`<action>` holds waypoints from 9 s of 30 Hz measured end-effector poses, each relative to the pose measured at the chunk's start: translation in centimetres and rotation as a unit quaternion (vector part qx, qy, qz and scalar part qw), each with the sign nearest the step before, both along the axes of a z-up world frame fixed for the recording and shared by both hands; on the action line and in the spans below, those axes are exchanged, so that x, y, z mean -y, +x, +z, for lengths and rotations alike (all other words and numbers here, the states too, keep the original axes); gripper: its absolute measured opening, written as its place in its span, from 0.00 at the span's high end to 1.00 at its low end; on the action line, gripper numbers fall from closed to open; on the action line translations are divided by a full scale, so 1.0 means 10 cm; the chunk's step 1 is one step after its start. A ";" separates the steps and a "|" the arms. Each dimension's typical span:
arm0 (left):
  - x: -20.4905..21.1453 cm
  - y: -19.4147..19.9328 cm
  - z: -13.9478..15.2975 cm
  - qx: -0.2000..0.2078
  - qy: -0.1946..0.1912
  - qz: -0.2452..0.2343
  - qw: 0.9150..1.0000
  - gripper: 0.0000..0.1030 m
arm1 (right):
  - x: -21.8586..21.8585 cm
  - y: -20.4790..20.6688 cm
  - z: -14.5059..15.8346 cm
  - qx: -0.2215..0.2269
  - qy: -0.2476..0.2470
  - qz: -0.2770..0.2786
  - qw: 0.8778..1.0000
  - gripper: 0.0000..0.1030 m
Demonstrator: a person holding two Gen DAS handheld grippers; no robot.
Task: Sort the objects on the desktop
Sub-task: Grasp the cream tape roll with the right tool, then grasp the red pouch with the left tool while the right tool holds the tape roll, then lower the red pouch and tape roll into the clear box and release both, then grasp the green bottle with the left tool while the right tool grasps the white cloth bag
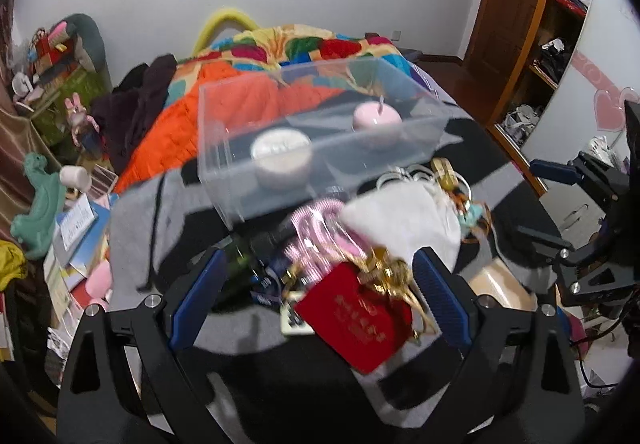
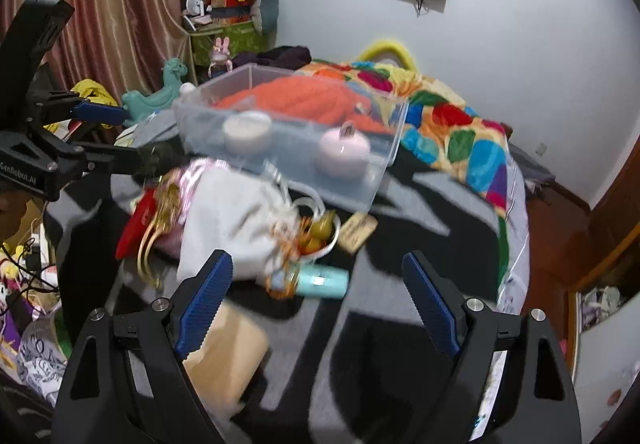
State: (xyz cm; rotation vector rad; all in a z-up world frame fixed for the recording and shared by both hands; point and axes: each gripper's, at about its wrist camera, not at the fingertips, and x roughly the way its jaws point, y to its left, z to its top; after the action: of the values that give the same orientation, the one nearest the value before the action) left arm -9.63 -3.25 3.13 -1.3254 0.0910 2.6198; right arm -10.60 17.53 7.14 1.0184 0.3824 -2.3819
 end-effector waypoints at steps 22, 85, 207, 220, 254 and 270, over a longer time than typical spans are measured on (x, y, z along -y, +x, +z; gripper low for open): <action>-0.05 0.23 -0.67 0.049 0.048 0.009 0.998 0.08 | 0.19 0.38 -0.69 0.071 -0.042 0.047 0.996 0.17; 0.28 0.41 0.03 -0.103 0.039 0.055 0.992 0.60 | -0.07 0.07 0.06 -0.009 -0.108 0.038 0.993 0.36; 0.74 -0.27 -0.11 -0.055 0.032 0.081 0.995 0.13 | 0.42 -0.47 0.13 -0.042 -0.035 0.067 0.996 0.18; 0.81 -0.40 -0.60 0.012 0.047 0.097 0.994 0.13 | 0.44 -0.33 -0.08 -0.018 -0.050 0.090 0.995 0.18; 0.71 -0.56 -0.80 0.005 0.088 0.095 0.991 0.29 | 0.62 -0.38 -0.63 0.020 -0.022 0.098 0.995 0.24; 0.71 -0.33 -0.67 -0.034 0.070 0.104 0.992 0.40 | 0.58 -0.31 -0.41 0.030 -0.051 0.110 0.992 0.52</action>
State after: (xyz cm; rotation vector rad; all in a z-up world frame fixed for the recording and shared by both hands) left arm -12.96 -10.32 -3.59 -1.2600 -0.2280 2.7827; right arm -13.65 11.76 3.06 0.9470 0.3303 -2.1479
